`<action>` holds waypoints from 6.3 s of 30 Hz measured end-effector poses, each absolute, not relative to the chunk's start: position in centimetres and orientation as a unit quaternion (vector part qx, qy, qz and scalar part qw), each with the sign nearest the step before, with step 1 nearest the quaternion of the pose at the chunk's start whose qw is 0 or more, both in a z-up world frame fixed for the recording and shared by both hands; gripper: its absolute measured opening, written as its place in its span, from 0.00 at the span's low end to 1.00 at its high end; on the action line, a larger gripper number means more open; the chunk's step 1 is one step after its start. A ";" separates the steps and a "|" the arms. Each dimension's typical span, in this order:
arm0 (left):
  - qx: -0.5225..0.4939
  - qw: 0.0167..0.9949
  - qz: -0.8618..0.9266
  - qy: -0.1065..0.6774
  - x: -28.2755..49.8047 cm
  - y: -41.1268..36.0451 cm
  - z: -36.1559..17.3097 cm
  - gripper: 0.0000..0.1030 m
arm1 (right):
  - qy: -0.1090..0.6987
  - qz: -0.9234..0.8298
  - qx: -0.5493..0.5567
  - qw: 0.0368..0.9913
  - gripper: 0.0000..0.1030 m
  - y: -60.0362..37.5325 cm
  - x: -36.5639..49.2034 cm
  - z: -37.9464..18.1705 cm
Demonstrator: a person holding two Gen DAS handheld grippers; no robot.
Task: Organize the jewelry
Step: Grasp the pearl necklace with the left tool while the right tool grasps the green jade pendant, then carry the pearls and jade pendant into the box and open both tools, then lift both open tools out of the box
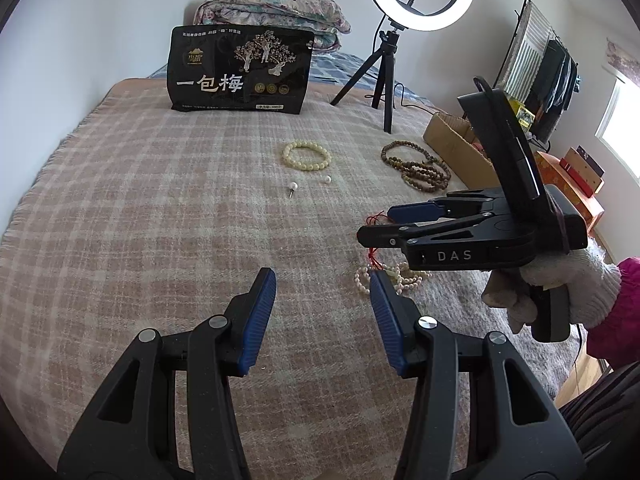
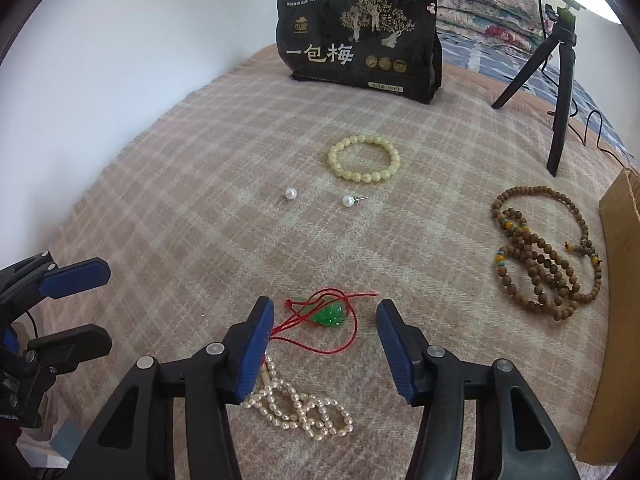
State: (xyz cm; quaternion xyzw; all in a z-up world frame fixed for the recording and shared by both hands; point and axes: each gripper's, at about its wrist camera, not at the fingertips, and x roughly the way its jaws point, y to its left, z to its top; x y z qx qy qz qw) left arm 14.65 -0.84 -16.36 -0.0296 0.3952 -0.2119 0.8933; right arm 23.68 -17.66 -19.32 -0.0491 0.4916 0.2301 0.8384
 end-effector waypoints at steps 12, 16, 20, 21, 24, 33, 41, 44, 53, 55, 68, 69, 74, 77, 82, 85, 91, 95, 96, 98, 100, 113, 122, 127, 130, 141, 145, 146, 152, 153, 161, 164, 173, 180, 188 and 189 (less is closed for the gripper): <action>-0.034 0.879 -0.234 0.415 15.2 -2.5 -17.9 0.49 | 0.484 0.223 -0.112 0.839 0.32 -16.9 23.5 -19.8; -0.024 0.873 -0.246 0.421 15.5 -4.0 -18.2 0.49 | 0.484 0.225 -0.113 0.838 0.31 -17.4 23.7 -19.8; -0.015 0.868 -0.256 0.425 16.1 -5.6 -18.6 0.49 | 0.484 0.218 -0.110 0.841 0.30 -18.5 24.0 -19.8; -0.012 0.867 -0.257 0.427 16.2 -6.0 -18.7 0.49 | 0.484 0.215 -0.108 0.842 0.30 -18.9 24.1 -19.8; -0.003 0.863 -0.257 0.435 16.8 -7.1 -19.3 0.49 | 0.485 0.205 -0.101 0.844 0.30 -20.2 24.4 -19.8; 0.047 0.858 -0.248 0.447 17.7 -10.0 -20.5 0.54 | 0.487 0.182 -0.072 0.851 0.30 -23.2 25.0 -19.8; 0.062 0.863 -0.245 0.438 17.9 -10.7 -20.6 0.26 | 0.483 0.176 -0.080 0.854 0.30 -23.1 24.5 -19.8; 0.059 0.861 -0.257 0.435 17.7 -10.8 -20.5 0.08 | 0.482 0.174 -0.076 0.856 0.30 -23.3 24.3 -19.8; 0.012 0.875 -0.242 0.419 17.6 -9.1 -19.0 0.05 | 0.470 0.166 -0.066 0.864 0.30 -23.7 23.4 -18.9; 0.004 0.879 -0.237 0.414 17.6 -8.6 -18.5 0.05 | 0.466 0.165 -0.064 0.867 0.30 -23.9 23.1 -18.3; -0.004 0.903 -0.231 0.361 16.6 -6.8 -13.0 0.05 | 0.432 0.158 -0.050 0.887 0.30 -25.8 20.3 -13.4; -0.003 0.905 -0.231 0.358 16.5 -6.8 -12.6 0.05 | 0.429 0.157 -0.049 0.888 0.30 -26.1 20.0 -13.1; -0.004 0.910 -0.232 0.343 16.3 -6.8 -10.7 0.05 | 0.416 0.151 -0.044 0.896 0.30 -27.6 18.5 -11.2; -0.003 0.912 -0.237 0.334 16.3 -7.2 -9.6 0.05 | 0.409 0.145 -0.041 0.900 0.30 -28.5 17.7 -10.2; -0.004 0.913 -0.249 0.322 16.3 -8.5 -8.2 0.05 | 0.398 0.132 -0.037 0.907 0.30 -30.7 16.5 -8.6; -0.005 0.912 -0.260 0.317 16.4 -9.6 -7.4 0.05 | 0.392 0.120 -0.034 0.911 0.30 -32.1 16.0 -7.7; -0.002 0.909 -0.282 0.306 16.8 -12.6 -6.3 0.05 | 0.386 0.093 -0.023 0.918 0.30 -35.6 15.7 -6.6; 0.000 0.906 -0.298 0.300 17.2 -14.7 -5.5 0.05 | 0.383 0.075 -0.016 0.920 0.30 -38.0 15.7 -6.2; 0.000 0.905 -0.301 0.300 17.4 -15.3 -5.4 0.05 | 0.383 0.071 -0.014 0.921 0.30 -38.6 15.7 -6.1; 0.002 0.903 -0.309 0.298 17.7 -16.4 -5.1 0.05 | 0.382 0.062 -0.012 0.922 0.30 -39.7 15.8 -5.9; 0.004 0.901 -0.317 0.295 17.9 -17.6 -4.8 0.05 | 0.381 0.054 -0.008 0.923 0.30 -40.8 16.1 -5.8; 0.014 0.885 -0.363 0.292 19.4 -25.3 -4.5 0.05 | 0.383 0.020 0.023 0.923 0.30 -46.5 18.6 -6.7; 0.024 0.875 -0.385 0.293 20.1 -29.8 -5.1 0.05 | 0.387 0.010 0.032 0.922 0.30 -48.9 21.4 -7.4; 0.031 0.867 -0.393 0.305 20.1 -31.6 -6.5 0.05 | 0.392 0.004 0.035 0.919 0.30 -49.7 22.5 -8.4; 0.036 0.863 -0.395 0.312 20.1 -32.5 -7.1 0.05 | 0.397 0.005 0.039 0.917 0.30 -50.0 23.2 -9.0; 0.053 0.857 -0.395 0.325 20.2 -33.9 -8.2 0.05 | 0.410 0.006 0.046 0.911 0.31 -50.2 24.1 -10.5; 0.055 0.857 -0.391 0.330 20.3 -34.0 -8.4 0.13 | 0.409 0.001 0.045 0.911 0.42 -50.1 24.0 -10.6; 0.055 0.858 -0.390 0.330 20.3 -33.9 -8.4 0.13 | 0.408 0.001 0.045 0.912 0.44 -50.1 23.9 -10.5; 0.056 0.859 -0.387 0.330 20.2 -33.5 -8.3 0.19 | 0.402 -0.010 0.043 0.914 0.60 -50.0 23.5 -10.1; 0.055 0.860 -0.386 0.329 20.2 -33.3 -8.3 0.24 | 0.401 -0.012 0.043 0.915 0.64 -50.0 23.4 -10.0; 0.055 0.863 -0.385 0.323 19.7 -32.6 -7.7 0.28 | 0.392 -0.025 0.046 0.919 0.82 -49.7 22.8 -9.1; 0.057 0.864 -0.383 0.320 19.5 -32.3 -7.5 0.35 | 0.388 -0.030 0.045 0.920 0.86 -49.6 22.5 -8.6; 0.054 0.873 -0.377 0.304 18.7 -31.0 -6.4 0.60 | 0.385 -0.047 0.036 0.921 0.89 -49.0 21.8 -7.8; 0.048 0.880 -0.368 0.297 18.7 -29.5 -5.9 0.66 | 0.380 -0.058 0.028 0.923 0.90 -48.3 21.2 -7.2; 0.047 0.888 -0.352 0.293 18.8 -26.9 -5.8 0.74 | 0.368 -0.065 0.022 0.927 0.90 -47.2 20.6 -6.6; 0.045 0.889 -0.349 0.294 18.9 -26.5 -5.9 0.74 | 0.367 -0.065 0.021 0.928 0.91 -47.1 20.5 -6.5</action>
